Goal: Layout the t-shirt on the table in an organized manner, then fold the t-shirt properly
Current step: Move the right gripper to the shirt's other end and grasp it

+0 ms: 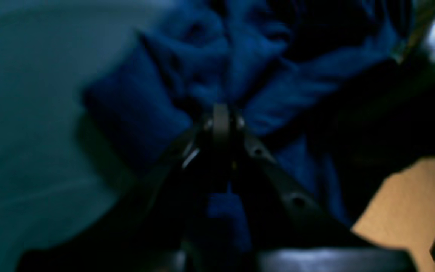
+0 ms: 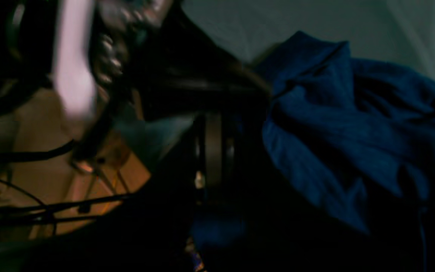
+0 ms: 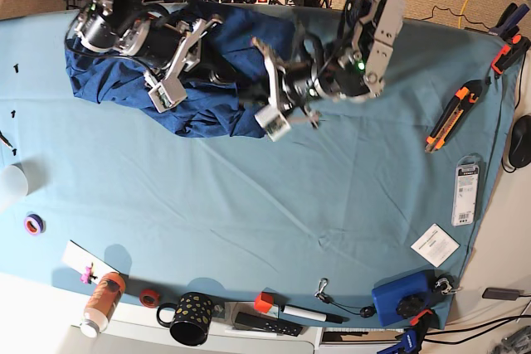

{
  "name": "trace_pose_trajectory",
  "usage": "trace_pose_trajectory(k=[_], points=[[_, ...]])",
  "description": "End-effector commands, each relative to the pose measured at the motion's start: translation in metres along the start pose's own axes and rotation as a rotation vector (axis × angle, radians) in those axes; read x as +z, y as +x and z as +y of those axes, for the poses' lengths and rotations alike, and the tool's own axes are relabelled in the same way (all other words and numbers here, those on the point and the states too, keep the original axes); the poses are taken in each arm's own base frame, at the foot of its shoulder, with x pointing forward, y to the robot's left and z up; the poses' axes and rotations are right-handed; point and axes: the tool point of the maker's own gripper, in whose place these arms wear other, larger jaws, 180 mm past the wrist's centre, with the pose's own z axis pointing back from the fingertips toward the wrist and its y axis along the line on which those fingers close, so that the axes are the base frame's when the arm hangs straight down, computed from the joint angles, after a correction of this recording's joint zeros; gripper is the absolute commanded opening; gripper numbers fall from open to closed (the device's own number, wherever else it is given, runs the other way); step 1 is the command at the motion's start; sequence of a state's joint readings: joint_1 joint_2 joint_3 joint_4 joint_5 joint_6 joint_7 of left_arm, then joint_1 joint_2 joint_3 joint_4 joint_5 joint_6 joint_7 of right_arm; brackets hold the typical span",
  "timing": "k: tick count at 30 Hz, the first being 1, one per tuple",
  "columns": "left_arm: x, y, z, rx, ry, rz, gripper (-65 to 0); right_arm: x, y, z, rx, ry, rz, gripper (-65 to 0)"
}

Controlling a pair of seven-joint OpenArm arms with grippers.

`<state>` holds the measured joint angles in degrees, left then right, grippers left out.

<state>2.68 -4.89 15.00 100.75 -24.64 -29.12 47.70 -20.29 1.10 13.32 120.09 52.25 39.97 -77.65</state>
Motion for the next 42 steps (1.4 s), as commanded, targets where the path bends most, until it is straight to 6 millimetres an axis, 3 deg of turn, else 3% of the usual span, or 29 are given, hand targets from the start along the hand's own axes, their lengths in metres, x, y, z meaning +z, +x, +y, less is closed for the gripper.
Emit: trace_pose_trajectory(k=[1,7,14,21,26,31,35,39,42], points=[[0.004,0.017,0.007,-0.019,0.021,-0.051,-65.0,-0.001,0.005,-0.001,-0.007,0.009,-0.033,-65.0],[0.016,0.021,0.031,-0.001,0.077,-0.073,-65.0,-0.018,-0.012,-0.020,-0.113,0.023,-0.019,-65.0],[0.015,0.015,0.026,-0.008,0.061,-0.058,-65.0,-0.022,0.007,-0.029,-0.077,0.008,-0.049,-65.0],[0.015,0.019,0.022,0.009,0.039,-0.079,-65.0,-0.015,0.000,-0.084,0.005,-0.290,0.032,-65.0],[0.015,0.020,0.021,0.011,0.032,-0.082,-65.0,-0.006,-0.003,-0.106,-0.017,-0.417,0.050,-65.0],[0.015,0.019,0.021,0.011,0.032,-0.082,-65.0,0.003,0.013,-0.128,-0.012,-0.535,0.012,-65.0],[0.015,0.019,0.021,0.011,0.032,-0.081,-65.0,0.015,0.047,-0.151,0.011,-0.664,-0.060,-65.0],[0.015,0.020,0.021,0.011,0.032,-0.083,-65.0,0.010,0.081,-0.145,0.012,-0.601,-0.159,-65.0],[0.015,0.019,0.021,0.010,0.032,-0.081,-65.0,-0.009,0.093,-0.107,0.051,-0.366,-0.206,-65.0]])
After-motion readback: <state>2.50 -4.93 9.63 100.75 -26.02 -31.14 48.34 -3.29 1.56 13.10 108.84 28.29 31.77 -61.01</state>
